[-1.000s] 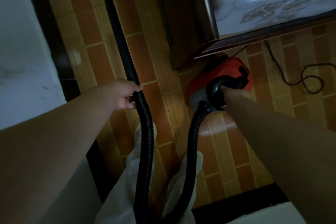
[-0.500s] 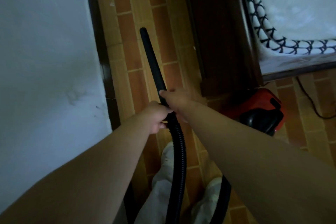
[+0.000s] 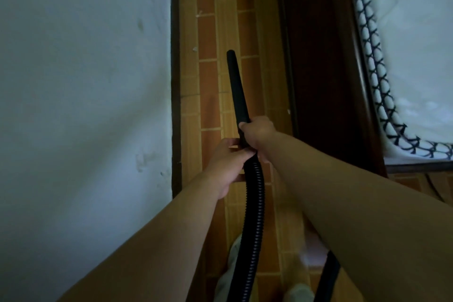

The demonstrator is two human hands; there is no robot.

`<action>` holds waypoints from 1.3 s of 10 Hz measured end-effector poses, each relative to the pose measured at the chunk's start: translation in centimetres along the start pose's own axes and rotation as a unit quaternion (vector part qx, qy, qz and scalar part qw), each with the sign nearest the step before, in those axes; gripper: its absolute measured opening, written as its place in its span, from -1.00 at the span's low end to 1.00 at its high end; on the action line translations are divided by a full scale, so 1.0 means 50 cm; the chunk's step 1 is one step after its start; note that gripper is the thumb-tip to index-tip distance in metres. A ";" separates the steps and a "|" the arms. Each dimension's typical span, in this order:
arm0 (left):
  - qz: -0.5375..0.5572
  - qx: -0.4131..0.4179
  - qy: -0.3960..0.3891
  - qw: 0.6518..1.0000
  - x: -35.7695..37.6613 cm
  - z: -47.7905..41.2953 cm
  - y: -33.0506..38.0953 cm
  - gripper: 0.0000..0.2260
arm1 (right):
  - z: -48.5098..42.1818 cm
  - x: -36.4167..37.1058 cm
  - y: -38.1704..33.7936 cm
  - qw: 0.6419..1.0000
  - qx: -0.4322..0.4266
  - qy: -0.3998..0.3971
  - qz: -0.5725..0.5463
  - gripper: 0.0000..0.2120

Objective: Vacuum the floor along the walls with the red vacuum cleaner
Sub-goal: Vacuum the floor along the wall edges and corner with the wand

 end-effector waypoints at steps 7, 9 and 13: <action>0.009 -0.047 0.060 0.997 0.046 -0.099 0.121 -0.80 | -0.135 -0.050 -0.052 0.989 0.086 -0.103 -0.063 -0.67; 0.011 -0.037 0.100 0.994 0.013 -0.171 0.174 -0.93 | -0.174 -0.066 -0.130 0.991 0.035 -0.129 -0.014 -0.68; 0.178 -0.070 0.096 0.977 -0.053 -0.418 0.355 -0.79 | -0.313 -0.069 -0.349 0.979 -0.062 -0.136 0.138 -0.69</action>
Point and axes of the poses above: each hand's wrist, its own z-axis away from the middle knuckle, its own x-axis out of the palm, y = z × x, the point moved 5 cm from there along -z, towards the middle knuckle, and after that the axes turned 11 degrees about z, right-handed, at the moved point
